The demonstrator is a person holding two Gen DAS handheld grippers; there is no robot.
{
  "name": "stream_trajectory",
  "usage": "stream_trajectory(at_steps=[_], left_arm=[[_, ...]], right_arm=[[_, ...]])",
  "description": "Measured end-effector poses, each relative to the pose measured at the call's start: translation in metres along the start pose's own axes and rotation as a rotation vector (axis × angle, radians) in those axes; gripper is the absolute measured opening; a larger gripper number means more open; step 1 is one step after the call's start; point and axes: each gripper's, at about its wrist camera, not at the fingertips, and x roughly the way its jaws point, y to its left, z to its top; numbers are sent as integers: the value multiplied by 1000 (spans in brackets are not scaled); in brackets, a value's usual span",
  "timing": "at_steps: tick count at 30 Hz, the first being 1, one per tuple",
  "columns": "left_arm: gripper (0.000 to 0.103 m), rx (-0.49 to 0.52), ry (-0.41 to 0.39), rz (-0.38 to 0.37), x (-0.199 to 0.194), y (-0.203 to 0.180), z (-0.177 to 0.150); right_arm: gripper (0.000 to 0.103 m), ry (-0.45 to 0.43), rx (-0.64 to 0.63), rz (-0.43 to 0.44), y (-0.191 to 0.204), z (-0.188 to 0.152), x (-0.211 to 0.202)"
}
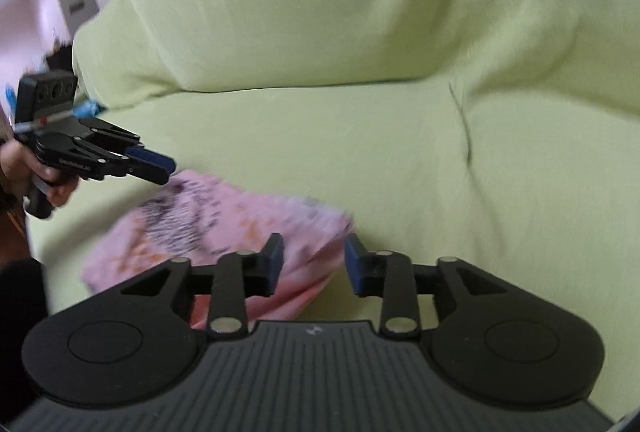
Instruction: Fold clothes
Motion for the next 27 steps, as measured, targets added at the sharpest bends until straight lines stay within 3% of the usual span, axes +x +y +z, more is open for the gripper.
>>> stream_trajectory(at_steps=[4, 6, 7, 10, 12, 14, 15, 17, 19, 23, 25, 27], left_arm=[[30, 24, 42, -14, 3, -12, -11], [31, 84, 83, 37, 11, -18, -18], [33, 116, 101, 67, 16, -19, -21], [37, 126, 89, 105, 18, -16, -20], [35, 153, 77, 170, 6, -20, -17], [30, 237, 73, 233, -7, -36, -17], [31, 316, 69, 259, -17, -49, -20], [33, 508, 64, 277, -36, -84, -35], [41, 724, 65, 279, -47, -126, -59], [44, 1142, 123, 337, -33, -184, -116], [44, 1299, 178, 390, -15, -195, -140], [44, 1395, 210, 459, 1, -197, -152]], right_arm=[[32, 59, 87, 50, 5, -26, 12], [18, 113, 75, 36, 4, -35, 20], [2, 124, 72, 14, 1, -36, 23], [3, 98, 112, -100, -13, -27, 19], [8, 76, 49, -174, -6, -25, 3], [10, 51, -57, -194, 12, -27, -21], [11, 41, -117, -195, 26, -30, -31], [25, 31, -241, -194, 55, -38, -43], [27, 41, -392, -210, 87, -54, -45], [27, 99, -655, -271, 136, -84, -29], [28, 136, -784, -314, 152, -99, -16], [28, 162, -927, -369, 162, -114, -5]])
